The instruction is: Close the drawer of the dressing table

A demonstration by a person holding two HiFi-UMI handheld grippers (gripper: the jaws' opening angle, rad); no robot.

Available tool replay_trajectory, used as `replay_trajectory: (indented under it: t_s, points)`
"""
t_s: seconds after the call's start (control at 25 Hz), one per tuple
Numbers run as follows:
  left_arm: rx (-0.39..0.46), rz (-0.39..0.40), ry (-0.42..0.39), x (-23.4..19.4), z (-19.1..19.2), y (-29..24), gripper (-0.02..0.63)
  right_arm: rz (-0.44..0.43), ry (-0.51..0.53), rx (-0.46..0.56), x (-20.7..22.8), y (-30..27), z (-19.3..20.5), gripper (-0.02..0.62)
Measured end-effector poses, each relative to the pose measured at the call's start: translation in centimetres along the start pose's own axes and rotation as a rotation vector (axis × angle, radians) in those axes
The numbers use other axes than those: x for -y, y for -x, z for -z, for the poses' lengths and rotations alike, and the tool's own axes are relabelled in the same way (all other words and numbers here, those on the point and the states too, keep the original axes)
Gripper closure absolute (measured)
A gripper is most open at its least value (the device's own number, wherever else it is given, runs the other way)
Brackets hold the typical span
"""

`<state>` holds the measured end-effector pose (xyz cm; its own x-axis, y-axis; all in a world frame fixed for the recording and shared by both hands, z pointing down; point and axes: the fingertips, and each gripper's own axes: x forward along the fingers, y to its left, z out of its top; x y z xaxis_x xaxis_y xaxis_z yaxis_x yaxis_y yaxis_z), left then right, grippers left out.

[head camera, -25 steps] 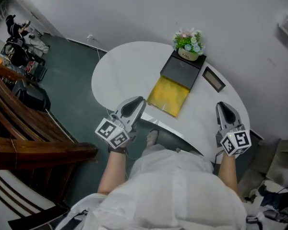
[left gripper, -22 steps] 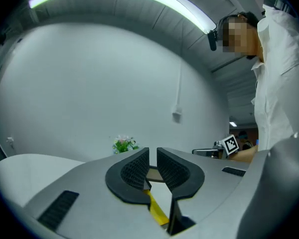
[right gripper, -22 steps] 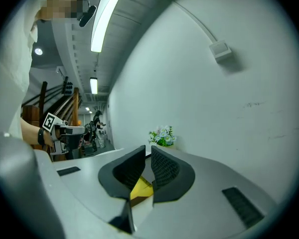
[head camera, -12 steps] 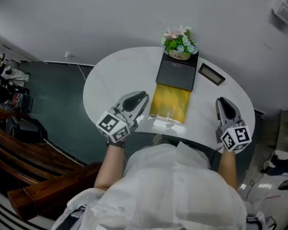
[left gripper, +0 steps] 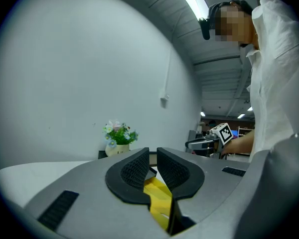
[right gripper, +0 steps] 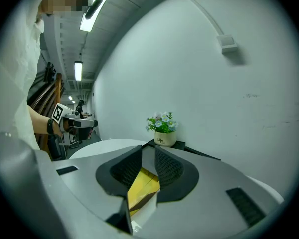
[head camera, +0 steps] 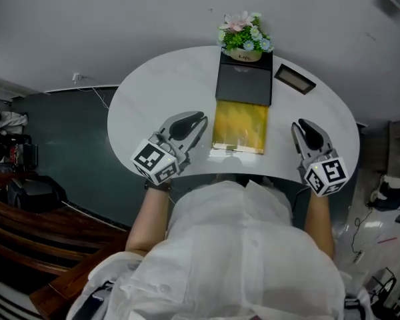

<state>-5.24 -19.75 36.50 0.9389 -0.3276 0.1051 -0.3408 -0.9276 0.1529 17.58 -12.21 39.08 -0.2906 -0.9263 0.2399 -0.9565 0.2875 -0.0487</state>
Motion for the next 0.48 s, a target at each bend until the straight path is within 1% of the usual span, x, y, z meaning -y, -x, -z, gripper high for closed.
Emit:
replay_trajectory:
  t_s: [0.24,0.48]
  points:
    - [-0.029,0.049,0.033,0.3,2.2,0.7,0.549,-0.029,0.020,-0.068,-2.6,-1.1,1.2,0.532]
    - [-0.083,0.097,0.043,0.8,5.0,0.8,0.549,-0.103,0.086,-0.175,-5.5,-2.3,3.7,0.532]
